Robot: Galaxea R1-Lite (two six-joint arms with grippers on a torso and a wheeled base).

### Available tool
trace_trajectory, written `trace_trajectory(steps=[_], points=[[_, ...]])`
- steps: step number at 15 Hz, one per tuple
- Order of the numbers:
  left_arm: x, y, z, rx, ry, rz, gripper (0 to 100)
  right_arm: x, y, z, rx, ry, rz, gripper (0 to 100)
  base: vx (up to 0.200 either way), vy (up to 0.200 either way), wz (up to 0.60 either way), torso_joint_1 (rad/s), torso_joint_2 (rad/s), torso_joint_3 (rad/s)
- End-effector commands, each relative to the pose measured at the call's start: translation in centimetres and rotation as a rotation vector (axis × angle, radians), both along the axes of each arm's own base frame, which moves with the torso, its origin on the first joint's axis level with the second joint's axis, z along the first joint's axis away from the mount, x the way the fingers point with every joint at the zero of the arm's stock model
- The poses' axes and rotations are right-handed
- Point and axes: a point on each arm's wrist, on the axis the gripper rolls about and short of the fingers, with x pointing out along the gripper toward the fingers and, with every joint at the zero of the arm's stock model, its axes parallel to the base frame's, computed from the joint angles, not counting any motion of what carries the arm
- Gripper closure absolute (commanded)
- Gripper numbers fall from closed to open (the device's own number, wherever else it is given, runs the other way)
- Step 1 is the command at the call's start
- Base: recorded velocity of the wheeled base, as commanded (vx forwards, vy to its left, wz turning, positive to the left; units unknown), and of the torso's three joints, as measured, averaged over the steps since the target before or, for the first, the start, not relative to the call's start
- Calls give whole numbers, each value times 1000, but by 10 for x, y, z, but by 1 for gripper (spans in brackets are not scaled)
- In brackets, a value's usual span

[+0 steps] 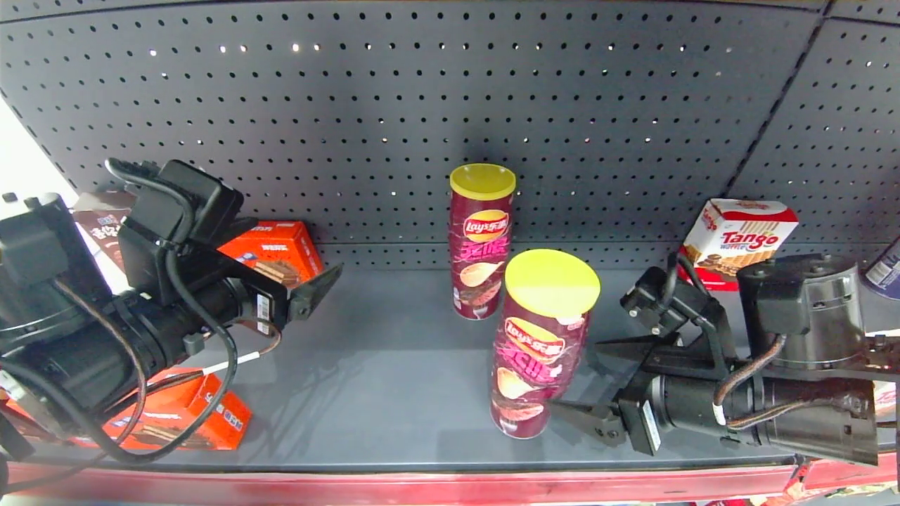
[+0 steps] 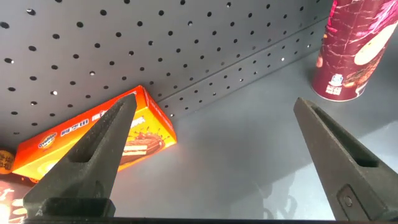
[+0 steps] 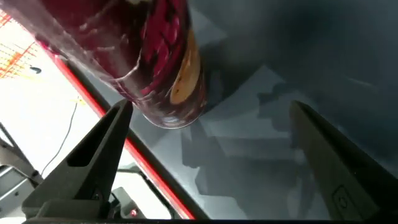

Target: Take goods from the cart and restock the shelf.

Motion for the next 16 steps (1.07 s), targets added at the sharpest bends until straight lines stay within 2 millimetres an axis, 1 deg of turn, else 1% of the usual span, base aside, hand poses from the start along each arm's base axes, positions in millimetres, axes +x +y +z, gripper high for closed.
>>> trace_trajectory(steps=[1, 5, 9, 13, 16], points=[[0, 0, -1, 1, 2, 0, 0, 3, -3, 0, 1, -1, -17, 0, 0, 0, 0, 0, 0, 0], [0, 0, -1, 1, 2, 2, 0, 9, -5, -1, 1, -7, -42, 0, 0, 0, 0, 0, 0, 0], [-1, 2, -5, 6, 16, 5, 0, 13, -16, -1, -6, -15, -104, 0, 0, 0, 0, 0, 0, 0], [-3, 3, -5, 5, 13, 7, 0, 18, -26, 4, -5, -35, -168, 0, 0, 0, 0, 0, 0, 0], [-3, 2, -5, 6, 15, 5, 0, 21, -25, 3, -6, -34, -171, 0, 0, 0, 0, 0, 0, 0]])
